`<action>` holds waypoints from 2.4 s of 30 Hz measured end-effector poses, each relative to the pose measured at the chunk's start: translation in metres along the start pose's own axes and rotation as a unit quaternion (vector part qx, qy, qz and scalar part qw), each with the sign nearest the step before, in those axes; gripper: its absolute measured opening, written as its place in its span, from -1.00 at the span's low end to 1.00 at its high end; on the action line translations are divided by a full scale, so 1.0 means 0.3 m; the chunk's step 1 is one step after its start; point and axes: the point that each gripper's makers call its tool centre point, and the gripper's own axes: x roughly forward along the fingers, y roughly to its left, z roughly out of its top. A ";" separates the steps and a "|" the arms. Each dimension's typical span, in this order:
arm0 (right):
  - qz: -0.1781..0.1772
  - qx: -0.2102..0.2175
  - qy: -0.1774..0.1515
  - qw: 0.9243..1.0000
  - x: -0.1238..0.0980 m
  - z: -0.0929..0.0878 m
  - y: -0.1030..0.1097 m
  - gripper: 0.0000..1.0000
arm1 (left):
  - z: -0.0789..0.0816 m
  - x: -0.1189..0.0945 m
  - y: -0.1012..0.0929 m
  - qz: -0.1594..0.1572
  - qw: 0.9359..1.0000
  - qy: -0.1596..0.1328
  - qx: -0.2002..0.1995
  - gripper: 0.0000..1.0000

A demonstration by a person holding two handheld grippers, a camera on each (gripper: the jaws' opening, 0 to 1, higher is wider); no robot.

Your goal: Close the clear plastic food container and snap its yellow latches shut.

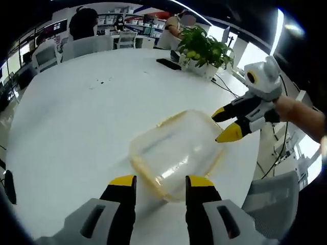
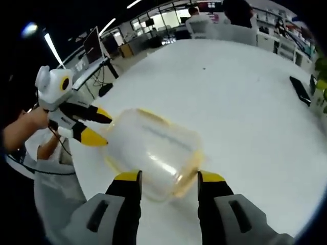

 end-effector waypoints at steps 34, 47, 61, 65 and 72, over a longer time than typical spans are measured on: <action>-0.034 0.052 -0.003 0.998 0.016 0.009 0.014 -0.27 | -0.004 0.026 -0.015 0.002 0.998 0.012 -0.054 -0.33; -0.035 0.055 -0.004 0.998 0.024 -0.004 0.061 -0.26 | -0.035 -0.008 0.001 0.002 0.998 0.019 -0.056 -0.33; -0.035 0.052 -0.001 0.998 0.035 -0.034 0.149 -0.26 | -0.107 -0.069 0.011 0.002 0.998 0.026 -0.057 -0.33; -0.035 0.051 -0.001 0.998 0.033 -0.043 0.170 -0.26 | -0.123 -0.081 0.009 0.002 0.998 0.027 -0.058 -0.32; -0.037 0.052 -0.001 0.998 0.030 -0.068 0.213 -0.26 | -0.159 -0.108 0.000 0.002 0.998 0.030 -0.058 -0.32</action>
